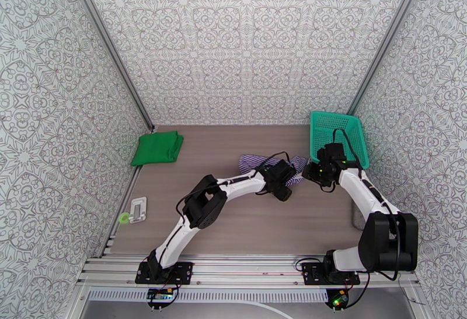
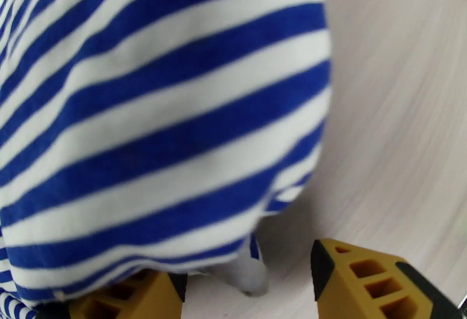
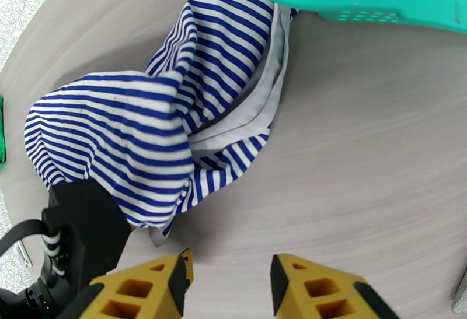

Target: Fold and stack the mixed laundry pile

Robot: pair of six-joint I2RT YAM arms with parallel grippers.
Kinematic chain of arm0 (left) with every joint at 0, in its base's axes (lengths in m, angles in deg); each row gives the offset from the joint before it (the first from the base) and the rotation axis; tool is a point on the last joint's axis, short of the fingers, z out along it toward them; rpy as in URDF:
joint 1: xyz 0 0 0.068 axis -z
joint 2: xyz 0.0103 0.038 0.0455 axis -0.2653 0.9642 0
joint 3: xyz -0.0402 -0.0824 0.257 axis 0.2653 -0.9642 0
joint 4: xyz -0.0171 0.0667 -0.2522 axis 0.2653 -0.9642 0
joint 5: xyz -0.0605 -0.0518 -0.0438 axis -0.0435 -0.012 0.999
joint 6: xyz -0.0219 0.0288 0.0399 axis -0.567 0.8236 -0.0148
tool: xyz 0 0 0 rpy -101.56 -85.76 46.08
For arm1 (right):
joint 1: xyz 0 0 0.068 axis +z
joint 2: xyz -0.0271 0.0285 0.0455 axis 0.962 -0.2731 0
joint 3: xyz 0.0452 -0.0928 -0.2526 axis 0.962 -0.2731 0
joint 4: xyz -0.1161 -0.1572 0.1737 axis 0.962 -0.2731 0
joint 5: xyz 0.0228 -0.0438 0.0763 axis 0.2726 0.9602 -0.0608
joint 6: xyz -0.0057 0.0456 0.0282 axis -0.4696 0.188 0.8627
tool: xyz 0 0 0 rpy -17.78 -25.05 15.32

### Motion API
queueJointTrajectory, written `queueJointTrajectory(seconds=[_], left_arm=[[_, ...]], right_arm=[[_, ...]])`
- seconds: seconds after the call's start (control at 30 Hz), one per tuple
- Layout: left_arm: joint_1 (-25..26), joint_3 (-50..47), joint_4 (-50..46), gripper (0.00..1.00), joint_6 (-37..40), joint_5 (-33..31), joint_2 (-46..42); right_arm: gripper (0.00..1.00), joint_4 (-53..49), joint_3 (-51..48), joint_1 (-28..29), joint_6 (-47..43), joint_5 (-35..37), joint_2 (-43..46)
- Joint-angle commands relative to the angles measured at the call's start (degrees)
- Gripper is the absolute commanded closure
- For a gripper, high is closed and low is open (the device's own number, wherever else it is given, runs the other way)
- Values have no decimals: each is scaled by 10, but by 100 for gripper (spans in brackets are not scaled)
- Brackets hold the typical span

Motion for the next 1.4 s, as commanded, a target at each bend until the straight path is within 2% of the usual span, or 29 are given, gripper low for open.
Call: queueJointTrajectory(seconds=[0.0,0.1,0.2,0.33,0.43,0.5,0.63,0.73,0.8,0.93,1.03,1.1,1.27,1.37], left_arm=[[2,46,-65,57,9,-30,39],[2,40,-58,83,2,-58,27],[-3,-38,-7,100,-3,-70,-34],[-31,-184,66,100,-18,-43,-173],[-68,-302,115,100,-31,-3,-289],[-97,-358,124,100,-29,37,-355],[-140,-407,112,100,-29,80,-438],[-161,-421,107,100,-30,96,-468],[-169,-424,105,100,-31,95,-476],[-180,-425,102,100,-39,99,-473],[-182,-430,83,100,-38,94,-480],[-182,-446,72,100,-39,86,-500],[-200,-521,64,100,-60,76,-581],[-222,-574,59,100,-76,69,-630]], right_arm=[[57,20,-7,-4,2,-16,5],[58,26,-11,-4,5,-27,2],[59,30,-16,-4,5,-36,2],[58,34,-24,1,2,-61,1],[57,41,-34,25,-6,-61,4],[56,54,-44,56,-14,-59,9],[51,111,-79,136,-49,-62,39],[40,145,-103,204,-76,-61,60],[36,146,-109,230,-84,-59,58],[35,153,-132,234,-63,-88,63],[39,119,-138,234,-41,-29,59],[43,100,-139,233,-23,1,55],[39,97,-134,233,1,43,44],[38,106,-104,234,-19,20,11]])
